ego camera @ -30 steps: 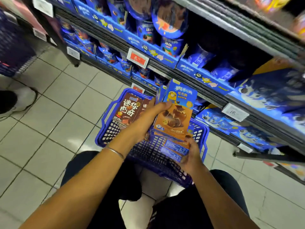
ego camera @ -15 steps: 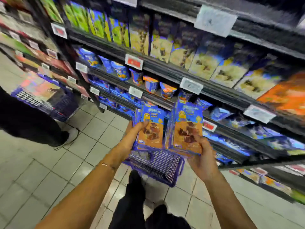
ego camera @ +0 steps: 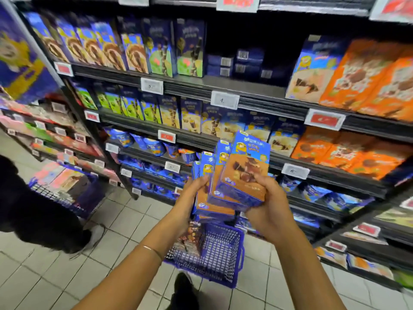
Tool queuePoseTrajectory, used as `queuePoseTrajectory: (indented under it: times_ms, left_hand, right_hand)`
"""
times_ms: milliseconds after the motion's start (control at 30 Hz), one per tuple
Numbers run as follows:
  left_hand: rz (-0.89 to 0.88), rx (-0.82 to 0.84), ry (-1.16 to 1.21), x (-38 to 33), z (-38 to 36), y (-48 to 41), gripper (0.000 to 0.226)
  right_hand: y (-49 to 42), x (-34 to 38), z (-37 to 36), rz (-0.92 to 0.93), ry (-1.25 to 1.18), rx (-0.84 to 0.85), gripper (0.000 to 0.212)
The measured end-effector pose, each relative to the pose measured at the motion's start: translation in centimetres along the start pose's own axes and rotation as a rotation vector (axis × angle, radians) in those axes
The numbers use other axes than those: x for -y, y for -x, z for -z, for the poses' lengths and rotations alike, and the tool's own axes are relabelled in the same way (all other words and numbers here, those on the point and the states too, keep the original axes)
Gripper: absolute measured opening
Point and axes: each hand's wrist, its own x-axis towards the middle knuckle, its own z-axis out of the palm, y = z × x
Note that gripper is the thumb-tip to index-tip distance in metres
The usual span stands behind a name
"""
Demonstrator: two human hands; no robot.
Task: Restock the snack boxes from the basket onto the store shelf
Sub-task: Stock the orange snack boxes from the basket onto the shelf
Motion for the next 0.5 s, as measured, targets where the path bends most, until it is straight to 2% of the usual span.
queuePoseTrajectory:
  times_ms: [67, 167, 367, 500]
  left_hand:
    - [-0.006, 0.021, -0.032, -0.3, -0.8, 0.6, 0.070]
    - [0.001, 0.109, -0.001, -1.0, -1.4, 1.1, 0.062]
    - [-0.013, 0.261, 0.022, -4.0, -3.8, 1.6, 0.057]
    - [-0.083, 0.315, 0.009, -8.2, -6.8, 1.7, 0.056]
  right_hand:
    - [0.5, 0.5, -0.9, 0.021, 0.029, 0.000, 0.054]
    - [1.2, 2.0, -2.0, 0.046, 0.128, 0.036, 0.039]
    - [2.3, 6.4, -4.8, 0.111, 0.210, 0.034, 0.028]
    - [1.9, 10.5, -7.6, 0.220, 0.254, 0.012, 0.035]
